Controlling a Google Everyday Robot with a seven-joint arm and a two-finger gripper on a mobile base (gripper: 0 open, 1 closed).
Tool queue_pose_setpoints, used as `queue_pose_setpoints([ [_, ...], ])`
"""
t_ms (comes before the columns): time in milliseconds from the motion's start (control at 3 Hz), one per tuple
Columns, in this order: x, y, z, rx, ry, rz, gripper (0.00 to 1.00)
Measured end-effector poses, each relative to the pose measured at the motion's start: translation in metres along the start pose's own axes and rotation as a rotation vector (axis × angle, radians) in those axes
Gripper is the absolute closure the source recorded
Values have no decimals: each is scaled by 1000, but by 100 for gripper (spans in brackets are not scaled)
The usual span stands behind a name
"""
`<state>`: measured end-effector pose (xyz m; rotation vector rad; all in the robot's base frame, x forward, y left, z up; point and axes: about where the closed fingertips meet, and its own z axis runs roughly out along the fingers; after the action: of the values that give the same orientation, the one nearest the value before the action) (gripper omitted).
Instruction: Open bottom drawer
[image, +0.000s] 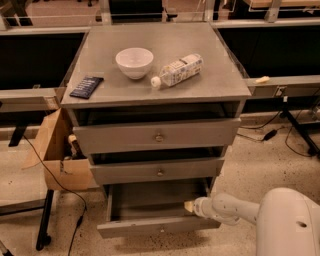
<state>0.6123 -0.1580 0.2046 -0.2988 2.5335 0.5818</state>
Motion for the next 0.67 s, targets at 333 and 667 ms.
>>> queue_pose_setpoints([
  [333, -2, 0, -1, -5, 53, -39, 100],
  [667, 8, 6, 17, 12, 211, -160, 100],
])
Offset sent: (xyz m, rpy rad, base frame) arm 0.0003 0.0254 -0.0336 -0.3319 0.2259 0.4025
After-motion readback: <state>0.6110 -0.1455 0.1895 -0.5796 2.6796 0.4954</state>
